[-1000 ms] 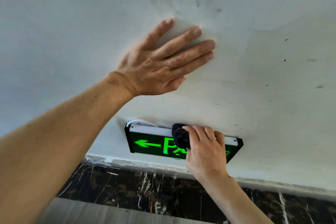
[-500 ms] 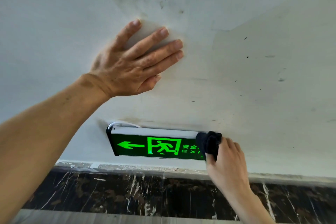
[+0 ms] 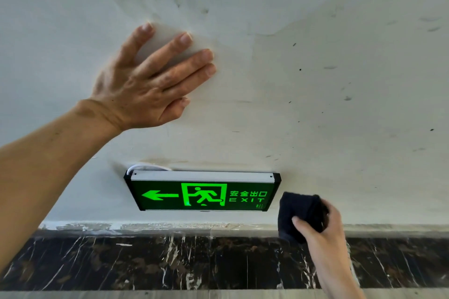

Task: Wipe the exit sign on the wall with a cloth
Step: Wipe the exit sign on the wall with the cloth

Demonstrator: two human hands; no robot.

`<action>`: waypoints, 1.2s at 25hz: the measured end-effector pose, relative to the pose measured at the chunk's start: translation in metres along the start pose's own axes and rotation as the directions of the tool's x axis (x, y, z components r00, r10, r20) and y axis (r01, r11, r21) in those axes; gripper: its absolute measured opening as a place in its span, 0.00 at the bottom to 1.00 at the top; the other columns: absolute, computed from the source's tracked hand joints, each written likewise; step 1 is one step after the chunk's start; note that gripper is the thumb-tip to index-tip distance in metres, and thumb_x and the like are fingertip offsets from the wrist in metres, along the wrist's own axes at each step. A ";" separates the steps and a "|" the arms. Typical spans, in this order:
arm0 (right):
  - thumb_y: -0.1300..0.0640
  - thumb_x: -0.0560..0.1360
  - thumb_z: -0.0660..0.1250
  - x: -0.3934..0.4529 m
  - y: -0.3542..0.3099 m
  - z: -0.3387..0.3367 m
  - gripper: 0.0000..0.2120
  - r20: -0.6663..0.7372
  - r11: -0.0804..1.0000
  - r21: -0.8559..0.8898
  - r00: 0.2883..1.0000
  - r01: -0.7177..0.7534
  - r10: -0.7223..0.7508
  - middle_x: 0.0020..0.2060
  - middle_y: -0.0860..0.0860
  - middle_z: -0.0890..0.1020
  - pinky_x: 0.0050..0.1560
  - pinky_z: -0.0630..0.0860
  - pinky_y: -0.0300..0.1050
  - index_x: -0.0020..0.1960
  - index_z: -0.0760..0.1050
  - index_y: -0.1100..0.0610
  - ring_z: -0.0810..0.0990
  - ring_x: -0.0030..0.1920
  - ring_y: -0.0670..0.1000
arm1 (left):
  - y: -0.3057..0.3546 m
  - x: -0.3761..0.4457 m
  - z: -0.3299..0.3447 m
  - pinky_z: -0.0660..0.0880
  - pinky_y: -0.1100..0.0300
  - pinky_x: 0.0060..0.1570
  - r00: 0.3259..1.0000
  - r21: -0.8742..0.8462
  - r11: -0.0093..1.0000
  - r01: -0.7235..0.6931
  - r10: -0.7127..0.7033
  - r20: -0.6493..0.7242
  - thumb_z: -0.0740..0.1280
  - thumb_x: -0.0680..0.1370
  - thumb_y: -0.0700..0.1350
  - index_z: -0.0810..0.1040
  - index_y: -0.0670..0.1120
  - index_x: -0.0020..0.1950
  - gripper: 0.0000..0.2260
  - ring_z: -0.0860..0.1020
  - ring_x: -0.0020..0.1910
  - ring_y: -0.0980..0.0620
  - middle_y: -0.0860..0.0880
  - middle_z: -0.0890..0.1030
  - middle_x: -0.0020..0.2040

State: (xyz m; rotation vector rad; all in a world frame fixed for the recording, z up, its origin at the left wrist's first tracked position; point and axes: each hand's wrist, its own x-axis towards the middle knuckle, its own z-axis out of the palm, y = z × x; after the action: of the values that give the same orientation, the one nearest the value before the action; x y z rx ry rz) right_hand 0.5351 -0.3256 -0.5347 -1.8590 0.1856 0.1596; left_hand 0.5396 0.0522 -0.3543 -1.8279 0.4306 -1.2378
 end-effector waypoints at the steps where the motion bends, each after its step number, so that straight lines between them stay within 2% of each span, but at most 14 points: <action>1: 0.59 0.68 0.75 0.005 -0.007 0.000 0.28 -0.023 0.998 0.040 0.998 0.055 -0.054 0.50 0.40 0.78 0.50 0.72 0.44 0.59 0.67 0.38 0.77 0.51 0.42 | 0.000 0.000 0.000 0.54 0.38 0.73 1.000 0.005 1.000 -0.004 0.004 0.002 0.57 0.79 0.53 0.65 0.45 0.80 0.29 0.64 0.75 0.41 0.47 0.66 0.78; 4: 0.59 0.69 0.73 0.021 -0.024 0.007 0.28 -0.080 0.979 0.044 0.978 0.198 -0.194 0.52 0.38 0.76 0.46 0.71 0.41 0.59 0.65 0.35 0.76 0.51 0.40 | 0.000 -0.001 0.000 0.54 0.37 0.73 1.000 0.016 1.000 -0.010 0.010 0.011 0.57 0.79 0.54 0.65 0.45 0.80 0.29 0.64 0.76 0.41 0.47 0.65 0.78; 6: 0.62 0.70 0.72 0.027 -0.027 0.018 0.28 -0.083 0.964 -0.019 0.961 0.265 -0.265 0.55 0.43 0.74 0.48 0.72 0.43 0.60 0.65 0.38 0.76 0.52 0.44 | 0.001 -0.002 0.001 0.53 0.38 0.74 1.000 0.025 1.000 -0.016 0.016 0.016 0.56 0.80 0.54 0.64 0.46 0.80 0.29 0.63 0.76 0.42 0.47 0.65 0.78; 9: 0.65 0.69 0.71 0.030 -0.018 0.032 0.29 -0.055 0.952 -0.040 0.951 0.303 -0.305 0.55 0.45 0.74 0.47 0.71 0.39 0.57 0.67 0.37 0.74 0.53 0.44 | 0.001 -0.003 0.003 0.52 0.38 0.74 1.000 0.042 0.999 -0.021 0.021 0.015 0.55 0.80 0.55 0.64 0.46 0.80 0.29 0.63 0.76 0.42 0.48 0.64 0.79; 13: 0.67 0.70 0.70 0.040 0.000 0.036 0.30 -0.019 0.975 0.016 0.975 0.222 -0.221 0.50 0.38 0.78 0.48 0.71 0.41 0.52 0.69 0.32 0.75 0.51 0.37 | 0.001 -0.003 0.005 0.53 0.37 0.74 1.000 0.033 0.999 -0.023 0.023 0.004 0.56 0.80 0.55 0.64 0.45 0.80 0.29 0.63 0.77 0.41 0.48 0.64 0.79; 16: 0.69 0.70 0.68 0.047 0.017 0.040 0.30 0.019 0.990 0.027 0.990 0.140 -0.141 0.49 0.39 0.80 0.50 0.71 0.43 0.51 0.71 0.32 0.77 0.52 0.40 | 0.001 -0.003 0.004 0.54 0.37 0.73 1.000 0.038 0.999 -0.018 0.017 0.005 0.57 0.79 0.55 0.64 0.45 0.80 0.30 0.63 0.76 0.41 0.47 0.65 0.79; 20: 0.70 0.71 0.67 0.050 0.034 0.047 0.31 0.056 0.993 -0.012 0.991 0.121 -0.120 0.51 0.38 0.78 0.49 0.70 0.41 0.51 0.70 0.31 0.75 0.53 0.39 | 0.001 -0.001 0.003 0.54 0.37 0.73 1.000 0.047 0.999 -0.024 0.024 -0.002 0.57 0.79 0.54 0.64 0.44 0.80 0.30 0.63 0.76 0.41 0.47 0.65 0.78; 23: 0.69 0.71 0.67 0.052 0.048 0.051 0.28 0.073 0.994 -0.037 0.993 0.099 -0.096 0.51 0.39 0.78 0.51 0.70 0.44 0.53 0.70 0.35 0.76 0.53 0.44 | 0.000 0.000 0.002 0.53 0.38 0.72 1.000 0.061 0.998 -0.022 0.023 -0.002 0.57 0.79 0.54 0.64 0.44 0.80 0.30 0.63 0.75 0.40 0.46 0.65 0.78; 27: 0.68 0.72 0.67 0.058 0.061 0.056 0.24 0.084 0.995 -0.083 0.995 0.054 -0.047 0.48 0.40 0.78 0.50 0.70 0.46 0.56 0.70 0.41 0.76 0.52 0.49 | -0.001 0.001 0.003 0.53 0.38 0.73 0.999 0.062 0.998 -0.030 0.031 -0.009 0.55 0.79 0.54 0.64 0.44 0.80 0.30 0.64 0.75 0.40 0.46 0.65 0.77; 30: 0.65 0.71 0.70 0.055 0.072 0.055 0.21 0.100 0.992 -0.093 0.991 -0.085 0.094 0.46 0.44 0.78 0.49 0.70 0.49 0.56 0.70 0.46 0.75 0.50 0.52 | -0.002 0.000 0.002 0.53 0.38 0.73 1.000 0.062 0.998 -0.016 0.017 -0.007 0.56 0.79 0.54 0.64 0.44 0.80 0.30 0.64 0.75 0.40 0.46 0.66 0.77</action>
State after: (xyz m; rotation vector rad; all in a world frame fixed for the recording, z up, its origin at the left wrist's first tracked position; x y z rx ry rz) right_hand 0.5732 -0.2962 -0.6296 -1.9264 0.1925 0.3312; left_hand 0.5413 0.0545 -0.3526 -1.7644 0.4063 -1.2341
